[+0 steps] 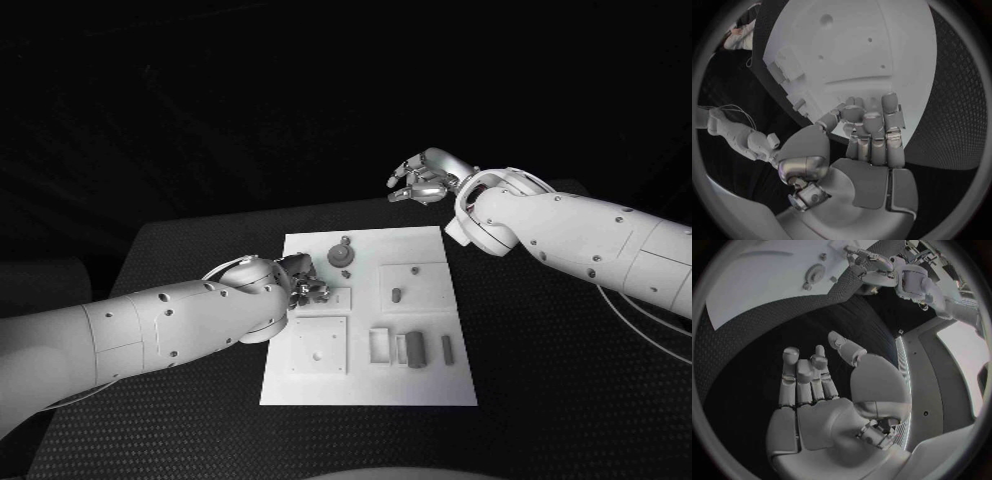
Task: Assemble the parts on the task board
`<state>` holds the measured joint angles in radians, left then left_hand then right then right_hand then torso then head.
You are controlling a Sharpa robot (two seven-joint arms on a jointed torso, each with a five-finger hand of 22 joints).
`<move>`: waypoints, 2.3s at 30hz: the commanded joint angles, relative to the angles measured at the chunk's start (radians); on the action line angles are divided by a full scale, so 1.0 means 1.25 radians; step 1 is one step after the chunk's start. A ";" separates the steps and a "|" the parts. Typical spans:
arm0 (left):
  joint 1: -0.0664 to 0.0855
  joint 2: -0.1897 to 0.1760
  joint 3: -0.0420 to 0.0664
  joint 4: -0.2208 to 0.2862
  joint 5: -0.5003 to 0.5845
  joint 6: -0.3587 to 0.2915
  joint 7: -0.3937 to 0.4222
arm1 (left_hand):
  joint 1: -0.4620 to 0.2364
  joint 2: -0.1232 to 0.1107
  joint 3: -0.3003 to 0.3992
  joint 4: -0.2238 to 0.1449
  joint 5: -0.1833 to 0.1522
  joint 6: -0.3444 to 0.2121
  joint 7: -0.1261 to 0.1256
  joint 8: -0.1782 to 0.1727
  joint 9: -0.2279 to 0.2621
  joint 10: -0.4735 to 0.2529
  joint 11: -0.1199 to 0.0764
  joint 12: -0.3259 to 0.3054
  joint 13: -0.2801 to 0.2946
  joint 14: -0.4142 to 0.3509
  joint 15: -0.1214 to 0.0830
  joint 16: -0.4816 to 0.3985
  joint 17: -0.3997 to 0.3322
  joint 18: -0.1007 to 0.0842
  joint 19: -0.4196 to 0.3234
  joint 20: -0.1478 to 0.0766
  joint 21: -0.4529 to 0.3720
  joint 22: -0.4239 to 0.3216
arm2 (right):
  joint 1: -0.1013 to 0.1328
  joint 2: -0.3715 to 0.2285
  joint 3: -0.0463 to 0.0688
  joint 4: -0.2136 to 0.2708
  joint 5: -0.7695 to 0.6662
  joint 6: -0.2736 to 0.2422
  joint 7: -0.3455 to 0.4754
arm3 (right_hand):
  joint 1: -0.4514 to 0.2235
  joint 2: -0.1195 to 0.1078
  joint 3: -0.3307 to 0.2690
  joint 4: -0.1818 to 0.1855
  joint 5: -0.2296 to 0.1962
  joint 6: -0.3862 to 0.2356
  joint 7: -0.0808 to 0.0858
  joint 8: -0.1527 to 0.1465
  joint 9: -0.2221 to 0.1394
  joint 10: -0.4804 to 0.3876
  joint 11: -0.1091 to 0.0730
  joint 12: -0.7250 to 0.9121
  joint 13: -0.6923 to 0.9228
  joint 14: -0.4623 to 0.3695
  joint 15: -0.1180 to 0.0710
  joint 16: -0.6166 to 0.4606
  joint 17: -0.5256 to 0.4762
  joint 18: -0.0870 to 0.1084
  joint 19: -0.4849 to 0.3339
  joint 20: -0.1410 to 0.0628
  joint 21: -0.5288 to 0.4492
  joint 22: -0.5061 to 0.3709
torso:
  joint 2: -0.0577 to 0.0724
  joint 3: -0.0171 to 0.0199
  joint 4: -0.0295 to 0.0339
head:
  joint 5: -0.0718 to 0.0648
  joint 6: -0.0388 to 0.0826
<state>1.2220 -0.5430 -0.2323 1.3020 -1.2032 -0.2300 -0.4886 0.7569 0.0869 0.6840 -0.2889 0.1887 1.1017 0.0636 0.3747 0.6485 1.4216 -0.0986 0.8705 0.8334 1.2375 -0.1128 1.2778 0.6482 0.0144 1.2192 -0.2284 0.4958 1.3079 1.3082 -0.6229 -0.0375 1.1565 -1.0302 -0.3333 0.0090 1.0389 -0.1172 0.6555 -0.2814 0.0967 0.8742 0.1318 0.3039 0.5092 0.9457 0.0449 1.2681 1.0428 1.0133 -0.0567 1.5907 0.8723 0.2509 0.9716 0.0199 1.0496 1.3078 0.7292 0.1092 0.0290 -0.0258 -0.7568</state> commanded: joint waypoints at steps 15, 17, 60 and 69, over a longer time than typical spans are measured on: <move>-0.007 0.020 -0.005 -0.005 -0.009 0.091 -0.006 | -0.003 0.005 0.049 -0.005 0.022 0.088 -0.055 0.007 0.009 -0.008 -0.014 0.015 -0.006 -0.033 -0.026 0.018 -0.014 0.008 0.013 -0.010 0.006 0.018 | 0.000 -0.001 0.000 0.001 0.000 0.013 0.004 | 0.002 0.009 -0.003 -0.003 -0.001 0.012 0.016 -0.004 0.002 -0.006 -0.002 0.006 -0.002 -0.005 -0.004 0.000 -0.001 0.009 0.002 0.005 -0.004 0.005 | 0.000 0.0004 -0.0004 | -0.001 -0.001; -0.007 0.021 -0.005 -0.005 -0.018 0.097 -0.007 | -0.001 0.003 0.051 -0.005 0.026 0.087 -0.055 0.008 0.010 -0.008 -0.014 0.016 -0.007 -0.034 -0.027 0.020 -0.017 0.008 0.013 -0.010 0.007 0.019 | 0.000 -0.001 0.000 0.001 0.000 0.013 0.004 | 0.002 0.009 -0.003 -0.003 -0.001 0.012 0.016 -0.004 0.002 -0.006 -0.002 0.006 -0.002 -0.005 -0.004 0.000 -0.001 0.009 0.002 0.005 -0.004 0.005 | 0.000 0.0003 0.0000 | -0.001 -0.002; -0.007 0.020 -0.004 -0.022 -0.072 0.129 -0.010 | -0.022 -0.009 0.099 -0.005 0.101 0.096 -0.064 0.031 0.033 -0.012 -0.023 0.064 -0.018 -0.035 -0.039 0.070 -0.046 0.008 0.023 -0.020 0.042 0.019 | 0.000 -0.004 0.000 0.002 0.000 0.015 0.004 | 0.004 0.009 -0.003 -0.003 -0.001 0.012 0.016 -0.005 0.002 -0.007 -0.002 0.007 -0.003 -0.006 -0.003 0.001 -0.002 0.009 0.001 0.006 -0.004 0.005 | 0.000 0.0001 0.0001 | -0.002 0.000; -0.006 0.018 -0.004 -0.033 -0.085 0.135 -0.010 | -0.013 -0.014 0.098 -0.005 0.101 0.095 -0.064 0.031 0.034 -0.014 -0.023 0.066 -0.020 -0.036 -0.039 0.072 -0.049 0.008 0.021 -0.020 0.044 0.019 | 0.000 -0.003 0.000 0.001 0.000 0.015 0.004 | 0.004 0.009 -0.004 -0.003 -0.001 0.012 0.016 -0.005 0.002 -0.007 -0.002 0.008 -0.004 -0.006 -0.003 0.001 -0.002 0.009 0.001 0.006 -0.004 0.005 | 0.000 -0.0001 0.0001 | -0.003 0.000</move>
<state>1.2274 -0.5178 -0.2258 1.2702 -1.2890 -0.1310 -0.4827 0.7249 0.0644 0.7158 -0.2784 0.3128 1.1018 0.0636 0.4093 0.6924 1.4267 -0.1037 0.9471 0.8089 1.2396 -0.1148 1.3624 0.5879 0.0144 1.2331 -0.2323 0.5469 1.3079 1.3082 -0.6267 -0.0375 1.1570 -1.0302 -0.3253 0.0086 1.0429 -0.1133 0.6555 -0.2813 0.0967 0.8768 0.1293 0.3039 0.5107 0.9456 0.0409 1.2727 1.0390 1.0074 -0.0578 1.5907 0.8705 0.2510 0.9713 0.0202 1.0496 1.3078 0.7291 0.1092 0.0289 -0.0290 -0.7574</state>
